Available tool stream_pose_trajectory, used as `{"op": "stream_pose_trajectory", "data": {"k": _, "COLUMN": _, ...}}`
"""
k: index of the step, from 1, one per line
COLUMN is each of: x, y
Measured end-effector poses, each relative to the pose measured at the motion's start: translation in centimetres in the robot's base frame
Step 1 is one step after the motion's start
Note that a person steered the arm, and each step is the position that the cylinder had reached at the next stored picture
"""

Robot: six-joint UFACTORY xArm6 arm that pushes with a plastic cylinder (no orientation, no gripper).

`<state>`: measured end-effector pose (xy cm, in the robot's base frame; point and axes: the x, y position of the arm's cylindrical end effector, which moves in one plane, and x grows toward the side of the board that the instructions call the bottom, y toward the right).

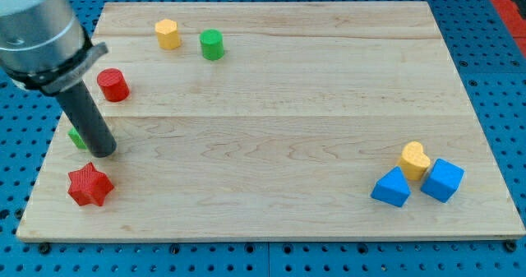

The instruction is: Push the red circle into the green star

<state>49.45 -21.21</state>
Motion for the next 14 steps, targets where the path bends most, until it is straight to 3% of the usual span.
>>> {"op": "stream_pose_trajectory", "data": {"k": 2, "x": -9.8, "y": 2.4}}
{"op": "stream_pose_trajectory", "data": {"k": 4, "x": -15.3, "y": 6.4}}
{"op": "stream_pose_trajectory", "data": {"k": 5, "x": -14.7, "y": 1.3}}
{"op": "stream_pose_trajectory", "data": {"k": 6, "x": -11.3, "y": -1.4}}
{"op": "stream_pose_trajectory", "data": {"k": 7, "x": -6.9, "y": 0.5}}
{"op": "stream_pose_trajectory", "data": {"k": 8, "x": -5.0, "y": 2.5}}
{"op": "stream_pose_trajectory", "data": {"k": 9, "x": -5.5, "y": 3.6}}
{"op": "stream_pose_trajectory", "data": {"k": 10, "x": -10.3, "y": 4.8}}
{"op": "stream_pose_trajectory", "data": {"k": 11, "x": -12.2, "y": -0.8}}
{"op": "stream_pose_trajectory", "data": {"k": 12, "x": -12.0, "y": -3.9}}
{"op": "stream_pose_trajectory", "data": {"k": 14, "x": -4.1, "y": -2.2}}
